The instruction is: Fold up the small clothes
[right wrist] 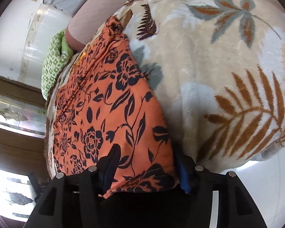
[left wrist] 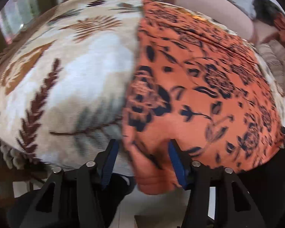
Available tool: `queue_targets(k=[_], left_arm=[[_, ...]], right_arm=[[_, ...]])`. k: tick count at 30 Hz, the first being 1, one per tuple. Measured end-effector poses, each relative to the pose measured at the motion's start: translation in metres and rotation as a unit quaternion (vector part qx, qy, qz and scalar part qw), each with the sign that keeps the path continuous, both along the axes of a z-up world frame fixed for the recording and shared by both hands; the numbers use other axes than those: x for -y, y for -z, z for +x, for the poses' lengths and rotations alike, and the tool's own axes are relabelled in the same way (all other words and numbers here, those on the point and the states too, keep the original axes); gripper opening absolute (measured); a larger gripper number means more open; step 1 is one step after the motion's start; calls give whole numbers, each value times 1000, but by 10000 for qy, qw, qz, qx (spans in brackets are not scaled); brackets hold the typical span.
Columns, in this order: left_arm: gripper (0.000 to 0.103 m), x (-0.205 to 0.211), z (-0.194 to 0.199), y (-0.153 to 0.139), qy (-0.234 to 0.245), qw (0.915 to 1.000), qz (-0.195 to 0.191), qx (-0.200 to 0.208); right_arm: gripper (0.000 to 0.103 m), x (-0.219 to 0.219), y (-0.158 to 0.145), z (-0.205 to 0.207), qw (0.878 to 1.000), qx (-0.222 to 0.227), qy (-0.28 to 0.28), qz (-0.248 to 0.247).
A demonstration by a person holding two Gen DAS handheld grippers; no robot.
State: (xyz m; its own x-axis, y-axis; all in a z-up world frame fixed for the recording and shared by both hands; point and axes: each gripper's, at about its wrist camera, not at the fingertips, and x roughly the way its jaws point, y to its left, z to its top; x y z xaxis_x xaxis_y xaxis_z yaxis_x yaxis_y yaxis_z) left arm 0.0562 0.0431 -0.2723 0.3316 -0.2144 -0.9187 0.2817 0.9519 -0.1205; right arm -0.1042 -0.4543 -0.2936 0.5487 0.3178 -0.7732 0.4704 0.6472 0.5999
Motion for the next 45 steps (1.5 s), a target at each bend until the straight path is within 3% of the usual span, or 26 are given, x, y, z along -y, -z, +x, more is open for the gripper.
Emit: queue_targets(k=[3, 5, 7, 9, 16, 22, 24, 27, 31, 33, 35, 37, 38, 39, 42, 44, 45], left_arm=[[37, 6, -2, 1, 122, 9998, 137, 43], [26, 2, 0, 2, 51, 10000, 27, -19], [15, -9, 6, 2, -57, 9997, -209, -143], [9, -18, 11, 2, -110, 9985, -464, -272], [6, -23, 11, -21, 57, 9929, -1124, -382], [6, -24, 17, -57, 184, 9885, -1499, -70], [6, -25, 19, -57, 188, 9895, -1433, -38], [6, -24, 18, -35, 162, 9929, -1149, -277], [7, -26, 15, 2, -79, 9953, -741, -617], [13, -27, 14, 5, -123, 9946, -819, -627], [33, -24, 13, 3, 21, 9941, -883, -626], [46, -17, 11, 1, 224, 9934, -922, -645], [47, -15, 10, 1, 282, 9934, -921, -626], [47, -11, 9, 1, 353, 9935, -905, -601], [46, -4, 6, 1, 472, 9930, -929, -552], [16, -4, 4, 1, 601, 9895, -1167, -612], [14, -4, 4, 0, 622, 9876, -1292, -644]], right_arm=[[57, -4, -1, 3, 9999, 8, -127, -70], [46, -5, 0, 5, 9997, -79, -180, -141], [25, -4, 2, 5, 9990, -233, -259, -296], [17, -3, 1, 5, 9988, -243, -330, -251], [13, -6, -33, 0, 9981, 303, -486, 238], [13, 2, -73, 0, 9929, 990, -347, 562], [13, 11, -83, -3, 9908, 1201, -248, 572], [13, 20, -80, -3, 9911, 1160, -112, 646], [13, 18, -55, 2, 9981, 470, -104, 374], [16, 23, -40, -2, 9969, 396, -27, 678], [17, 32, -32, -6, 9954, 378, 162, 865], [19, 39, -29, -10, 9944, 517, 229, 894], [21, 43, -26, -11, 9934, 563, 277, 960], [29, 46, -23, -11, 9921, 588, 301, 1070], [79, 52, -12, -9, 9877, 744, 297, 1340], [79, 56, -7, -7, 9844, 996, 397, 1395], [78, 58, -4, -5, 9825, 1071, 397, 1473]])
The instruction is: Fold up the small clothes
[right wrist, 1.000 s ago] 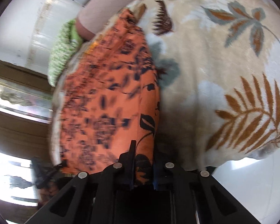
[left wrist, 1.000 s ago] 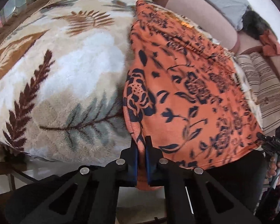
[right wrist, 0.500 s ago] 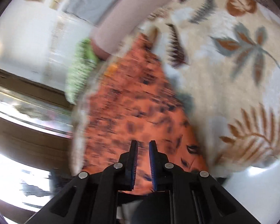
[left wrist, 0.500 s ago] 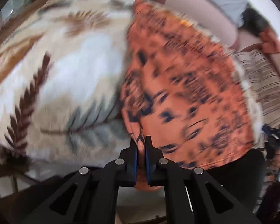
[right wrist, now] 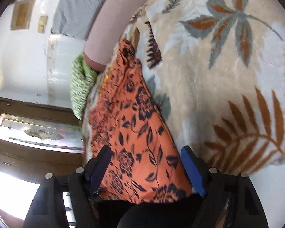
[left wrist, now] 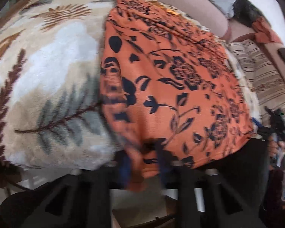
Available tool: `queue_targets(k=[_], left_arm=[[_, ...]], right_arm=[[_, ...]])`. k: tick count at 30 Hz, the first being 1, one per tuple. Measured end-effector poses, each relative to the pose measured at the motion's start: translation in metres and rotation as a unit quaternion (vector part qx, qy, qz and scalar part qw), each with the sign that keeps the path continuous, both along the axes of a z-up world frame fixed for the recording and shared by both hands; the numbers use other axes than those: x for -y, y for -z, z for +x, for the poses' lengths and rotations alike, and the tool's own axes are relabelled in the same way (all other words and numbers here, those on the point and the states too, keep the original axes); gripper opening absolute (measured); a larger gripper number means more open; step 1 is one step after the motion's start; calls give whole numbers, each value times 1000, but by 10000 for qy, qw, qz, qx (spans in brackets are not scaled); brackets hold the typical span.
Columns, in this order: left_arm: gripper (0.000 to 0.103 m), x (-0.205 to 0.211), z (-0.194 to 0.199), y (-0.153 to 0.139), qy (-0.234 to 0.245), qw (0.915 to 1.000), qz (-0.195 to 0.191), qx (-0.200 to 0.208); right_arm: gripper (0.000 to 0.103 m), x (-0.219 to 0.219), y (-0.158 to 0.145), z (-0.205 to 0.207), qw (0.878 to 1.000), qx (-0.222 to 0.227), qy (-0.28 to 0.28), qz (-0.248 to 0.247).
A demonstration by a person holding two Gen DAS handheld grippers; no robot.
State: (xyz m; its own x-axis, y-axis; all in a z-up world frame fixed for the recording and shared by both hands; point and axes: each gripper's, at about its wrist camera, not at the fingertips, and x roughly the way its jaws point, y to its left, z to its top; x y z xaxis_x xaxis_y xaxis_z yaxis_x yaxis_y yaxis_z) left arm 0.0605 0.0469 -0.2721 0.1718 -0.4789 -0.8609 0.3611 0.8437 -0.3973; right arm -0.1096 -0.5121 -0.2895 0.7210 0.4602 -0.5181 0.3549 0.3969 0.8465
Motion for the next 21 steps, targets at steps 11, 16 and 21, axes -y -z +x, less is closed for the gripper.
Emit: queue_targets(k=[11, 16, 21], left_arm=[[46, -7, 8, 10, -47, 9981, -446, -420], [45, -5, 5, 7, -3, 9992, -223, -343], [16, -2, 8, 11, -38, 9995, -6, -304]], right_arm=[[45, -23, 28, 29, 9953, -283, -928, 73], [42, -18, 17, 14, 9949, -455, -871, -205], [44, -6, 25, 8, 9972, -378, -639, 29]])
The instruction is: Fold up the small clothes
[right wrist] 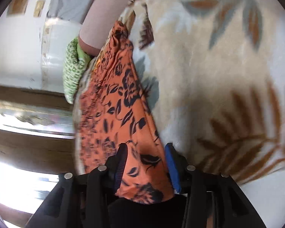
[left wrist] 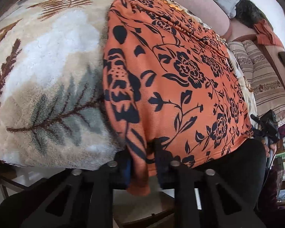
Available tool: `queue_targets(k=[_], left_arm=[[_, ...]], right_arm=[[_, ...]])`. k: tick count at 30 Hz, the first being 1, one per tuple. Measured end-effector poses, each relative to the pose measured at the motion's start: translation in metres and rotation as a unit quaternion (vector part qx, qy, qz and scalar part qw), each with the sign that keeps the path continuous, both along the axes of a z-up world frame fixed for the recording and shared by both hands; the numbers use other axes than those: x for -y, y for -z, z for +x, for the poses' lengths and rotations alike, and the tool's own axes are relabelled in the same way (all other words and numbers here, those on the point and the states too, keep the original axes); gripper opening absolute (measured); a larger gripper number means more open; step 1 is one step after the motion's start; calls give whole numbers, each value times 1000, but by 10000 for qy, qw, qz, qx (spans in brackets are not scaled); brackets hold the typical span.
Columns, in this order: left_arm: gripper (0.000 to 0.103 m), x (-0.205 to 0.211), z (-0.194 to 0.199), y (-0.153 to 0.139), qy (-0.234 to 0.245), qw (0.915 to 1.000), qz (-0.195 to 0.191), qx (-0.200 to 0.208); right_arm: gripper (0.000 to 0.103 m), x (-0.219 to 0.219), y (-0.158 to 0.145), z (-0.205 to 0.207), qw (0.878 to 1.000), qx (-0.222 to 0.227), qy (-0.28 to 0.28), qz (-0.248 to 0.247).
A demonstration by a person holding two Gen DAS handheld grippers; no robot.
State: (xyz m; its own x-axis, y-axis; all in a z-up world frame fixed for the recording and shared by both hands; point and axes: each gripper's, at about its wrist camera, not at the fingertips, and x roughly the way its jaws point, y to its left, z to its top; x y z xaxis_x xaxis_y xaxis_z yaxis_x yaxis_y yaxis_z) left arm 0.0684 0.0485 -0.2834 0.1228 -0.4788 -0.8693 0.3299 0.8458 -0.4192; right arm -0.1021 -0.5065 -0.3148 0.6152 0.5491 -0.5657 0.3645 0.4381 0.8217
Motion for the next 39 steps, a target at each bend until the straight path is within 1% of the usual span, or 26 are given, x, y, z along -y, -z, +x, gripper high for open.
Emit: queue_targets(k=[1, 4, 6, 9, 10, 11, 12, 13, 14, 15, 16, 17, 18, 21, 22, 24, 25, 28, 30, 32, 35, 37, 39], left_arm=[[12, -2, 0, -1, -22, 10000, -67, -17], [11, -5, -1, -2, 3, 10000, -69, 21], [13, -5, 0, 1, -19, 10000, 9, 1], [20, -3, 2, 2, -43, 9999, -14, -110], [25, 0, 1, 0, 58, 10000, 21, -78], [25, 3, 0, -1, 112, 9999, 72, -38], [25, 7, -2, -2, 187, 9997, 181, 45], [24, 10, -3, -2, 244, 9992, 288, 112], [17, 12, -4, -3, 249, 9989, 369, 155], [14, 12, -3, -3, 237, 9986, 439, 179], [11, 11, -2, -3, 208, 9987, 446, 167], [9, 9, -1, -4, 171, 9989, 402, 148], [9, 6, 0, -6, 117, 9992, 342, 155], [7, 4, 2, -20, 161, 9990, 221, 358], [7, 4, 4, -29, 188, 9989, 82, 421], [7, 3, 10, -47, 216, 9982, -238, 510], [7, 4, 14, -58, 234, 9973, -371, 584], [7, 8, 33, -89, 261, 9938, -722, 798], [7, 7, 48, -102, 172, 9917, -943, 852], [7, 9, 73, -117, -5, 9888, -1149, 949], [7, 13, 106, -128, -232, 9852, -1222, 1176], [7, 14, 131, -129, -417, 9830, -1297, 1234], [7, 19, 164, -126, -636, 9808, -1389, 1211]], right_arm=[[45, -2, 4, 2, 9999, -7, -65, 117], [45, -17, 0, 8, 9994, 58, -339, -66], [45, -23, 1, 13, 9986, -139, -463, -202], [46, -23, 0, 16, 9982, -257, -499, -196], [49, -23, 1, 17, 9981, -312, -502, -187], [51, -25, 0, 19, 9978, -323, -535, -225], [55, -29, -2, 23, 9973, -308, -583, -308], [56, -33, -5, 25, 9964, -293, -645, -464], [56, -37, -8, 27, 9951, -302, -698, -637], [55, -42, -9, 29, 9935, -305, -766, -787], [47, -46, -12, 30, 9912, -304, -857, -966], [35, -50, -16, 31, 9885, -331, -934, -1139], [12, -54, -17, 33, 9865, -401, -1023, -1212], [11, -62, -24, 34, 9825, -528, -1098, -1408], [11, -60, -27, 34, 9829, -472, -1105, -1394], [11, -62, -42, 37, 9865, -182, -1034, -1256], [11, -62, -53, 39, 9884, 50, -995, -1147], [11, -59, -76, 47, 9904, 553, -882, -907], [11, -58, -90, 59, 9904, 860, -794, -730], [11, -54, -100, 72, 9898, 1109, -680, -583], [11, -42, -110, 102, 9872, 1431, -427, -557], [11, -35, -111, 124, 9876, 1489, -249, -439], [11, -22, -109, 150, 9881, 1477, -9, -430]])
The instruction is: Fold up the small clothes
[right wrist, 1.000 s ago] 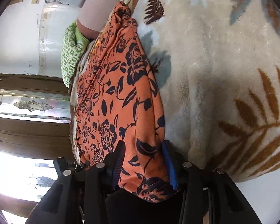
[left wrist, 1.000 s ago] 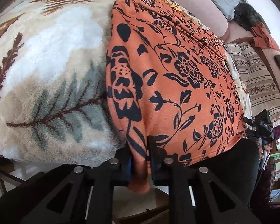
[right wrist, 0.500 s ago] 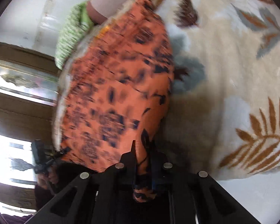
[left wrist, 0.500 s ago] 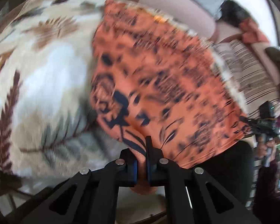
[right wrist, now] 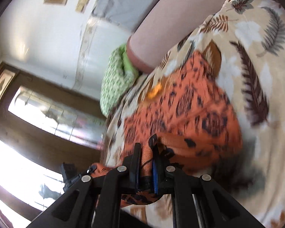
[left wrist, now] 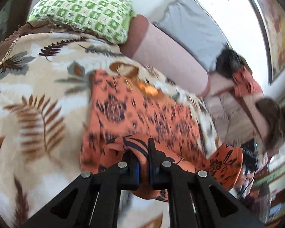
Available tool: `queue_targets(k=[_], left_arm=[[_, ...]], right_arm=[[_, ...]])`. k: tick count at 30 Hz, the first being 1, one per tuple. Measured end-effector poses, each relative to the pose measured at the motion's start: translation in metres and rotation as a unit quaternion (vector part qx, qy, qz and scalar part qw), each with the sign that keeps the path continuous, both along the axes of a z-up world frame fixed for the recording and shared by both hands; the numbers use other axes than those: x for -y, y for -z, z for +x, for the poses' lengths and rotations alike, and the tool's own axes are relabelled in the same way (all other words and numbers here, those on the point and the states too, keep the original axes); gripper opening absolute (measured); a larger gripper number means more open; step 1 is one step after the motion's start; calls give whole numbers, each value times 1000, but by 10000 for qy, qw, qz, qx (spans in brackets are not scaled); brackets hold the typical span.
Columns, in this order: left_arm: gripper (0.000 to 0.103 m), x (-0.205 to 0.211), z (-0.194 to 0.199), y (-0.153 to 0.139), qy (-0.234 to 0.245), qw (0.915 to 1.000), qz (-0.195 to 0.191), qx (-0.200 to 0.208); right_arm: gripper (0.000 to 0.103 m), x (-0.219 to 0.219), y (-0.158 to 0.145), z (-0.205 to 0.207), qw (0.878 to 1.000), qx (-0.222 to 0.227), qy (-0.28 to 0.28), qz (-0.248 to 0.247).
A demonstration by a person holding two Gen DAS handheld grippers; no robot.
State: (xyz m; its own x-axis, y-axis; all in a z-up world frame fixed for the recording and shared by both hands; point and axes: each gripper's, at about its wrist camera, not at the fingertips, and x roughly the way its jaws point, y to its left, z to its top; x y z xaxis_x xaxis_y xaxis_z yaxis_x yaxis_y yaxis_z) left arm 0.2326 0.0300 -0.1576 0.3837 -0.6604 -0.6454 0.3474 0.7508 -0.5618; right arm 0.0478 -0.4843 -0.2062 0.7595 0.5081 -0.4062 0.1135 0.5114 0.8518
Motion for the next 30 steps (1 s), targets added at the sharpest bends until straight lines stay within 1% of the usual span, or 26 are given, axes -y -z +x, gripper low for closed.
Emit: queue_targets(k=[4, 7, 10, 11, 12, 13, 14, 16, 17, 19, 20, 21, 22, 23, 24, 25, 26, 27, 28, 30], left_arm=[[7, 15, 65, 12, -200, 9997, 125, -88], [7, 28, 120, 18, -409, 9988, 268, -20], [7, 38, 167, 34, -625, 9977, 243, -132], [7, 43, 183, 44, -649, 9974, 223, -228], [8, 49, 196, 55, -675, 9968, 318, -294], [8, 53, 203, 63, -734, 9958, 442, -320], [9, 57, 209, 70, -774, 9950, 544, -326], [10, 58, 210, 81, -811, 9949, 558, -222], [14, 54, 207, 83, -868, 9950, 467, -183], [18, 41, 195, 82, -1017, 9947, 109, -50], [25, 35, 189, 79, -1151, 9933, 28, 28], [33, 28, 181, 75, -1333, 9910, -45, 108], [52, 19, 173, 70, -1611, 9867, -73, 193], [64, 11, 167, 67, -1876, 9818, -84, 272], [66, 1, 157, 60, -2183, 9750, -155, 389], [66, -12, 144, 52, -2434, 9681, -290, 526], [66, -17, 136, 45, -2544, 9649, -284, 596], [66, -21, 123, 36, -2682, 9608, -76, 700], [67, -20, 113, 30, -2721, 9591, 137, 769], [67, -11, 86, 22, -2654, 9596, 433, 828]], right_arm=[[11, 28, 8, 54, 9992, -92, 362, 156], [11, 50, 18, 104, 9973, -236, 662, 202], [11, 72, 37, 154, 9934, -344, 1054, 303], [11, 79, 46, 170, 9907, -421, 1253, 321], [13, 86, 59, 184, 9862, -607, 1482, 406], [14, 91, 70, 193, 9824, -781, 1619, 500], [14, 94, 88, 203, 9770, -979, 1768, 681], [14, 98, 109, 208, 9705, -1136, 1896, 959], [15, 98, 119, 207, 9677, -1100, 1955, 1152], [17, 100, 124, 196, 9673, -714, 1995, 1392], [18, 102, 125, 190, 9671, -531, 2027, 1444], [26, 103, 125, 185, 9661, -479, 2063, 1479], [46, 106, 122, 179, 9639, -468, 2103, 1568], [66, 107, 118, 173, 9629, -372, 2115, 1637], [93, 108, 111, 166, 9616, -222, 2173, 1663], [95, 107, 101, 156, 9586, -52, 2340, 1620], [95, 106, 90, 145, 9539, 131, 2581, 1525], [95, 103, 81, 139, 9527, 288, 2652, 1459], [95, 98, 73, 136, 9552, 355, 2592, 1386], [95, 78, 53, 139, 9681, 277, 2266, 1037]])
